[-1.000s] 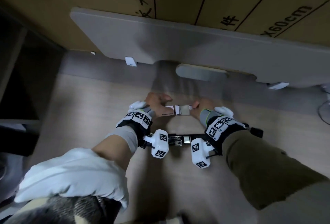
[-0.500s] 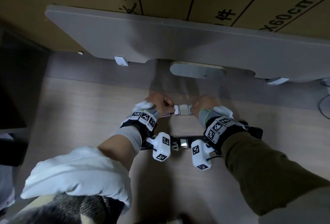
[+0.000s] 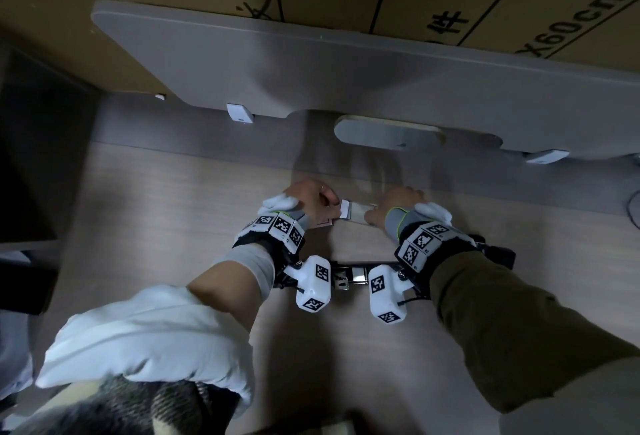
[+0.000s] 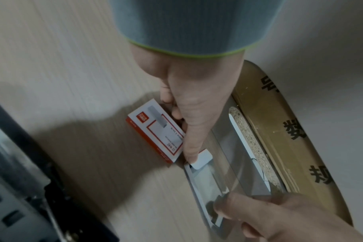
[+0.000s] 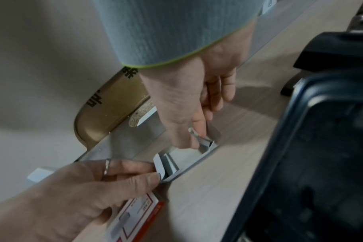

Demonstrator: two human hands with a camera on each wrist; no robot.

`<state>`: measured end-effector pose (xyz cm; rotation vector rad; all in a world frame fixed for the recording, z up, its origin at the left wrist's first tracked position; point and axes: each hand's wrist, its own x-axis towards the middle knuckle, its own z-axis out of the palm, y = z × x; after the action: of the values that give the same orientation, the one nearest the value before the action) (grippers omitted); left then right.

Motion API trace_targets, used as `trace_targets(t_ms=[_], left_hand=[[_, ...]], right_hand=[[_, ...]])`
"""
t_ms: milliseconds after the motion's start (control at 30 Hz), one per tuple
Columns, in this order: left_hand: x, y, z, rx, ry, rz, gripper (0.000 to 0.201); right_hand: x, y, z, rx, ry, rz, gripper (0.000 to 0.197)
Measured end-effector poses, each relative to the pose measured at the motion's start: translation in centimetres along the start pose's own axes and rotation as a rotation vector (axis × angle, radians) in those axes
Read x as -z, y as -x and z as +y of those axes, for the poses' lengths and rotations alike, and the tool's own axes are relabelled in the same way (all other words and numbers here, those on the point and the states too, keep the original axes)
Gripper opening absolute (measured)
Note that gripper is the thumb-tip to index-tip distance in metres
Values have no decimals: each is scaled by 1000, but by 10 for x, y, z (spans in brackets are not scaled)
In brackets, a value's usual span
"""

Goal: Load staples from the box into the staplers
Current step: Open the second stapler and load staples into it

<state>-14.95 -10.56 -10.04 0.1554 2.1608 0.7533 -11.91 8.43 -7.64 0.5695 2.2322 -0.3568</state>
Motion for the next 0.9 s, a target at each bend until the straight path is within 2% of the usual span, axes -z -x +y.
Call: trace_targets(t_ms=[167, 333, 433, 500, 567, 667, 800, 900], left_hand=[[4, 14, 4, -2, 62, 108, 17], [11, 38, 12, 19, 152, 207, 14], [15, 60, 21, -16, 215, 269, 23], [17, 77, 22, -65, 299, 271, 20], [19, 89, 18, -102, 361, 270, 16], [21, 105, 2, -102, 458, 282, 26], [16, 129, -13, -114, 569, 253, 27], [15, 144, -31, -69, 602, 211, 25]], right_hand=[[13, 19, 4, 37, -52, -7, 46], [24, 51, -4, 43, -52, 61, 33], [26, 72, -11, 144, -157, 89, 25], [23, 84, -18, 201, -230, 140, 14], [17, 91, -29, 222, -306, 187, 13], [5, 106, -42, 324, -362, 158, 18], [-9, 122, -48, 409, -404, 142, 26], [-24, 131, -62, 435, -402, 130, 27]])
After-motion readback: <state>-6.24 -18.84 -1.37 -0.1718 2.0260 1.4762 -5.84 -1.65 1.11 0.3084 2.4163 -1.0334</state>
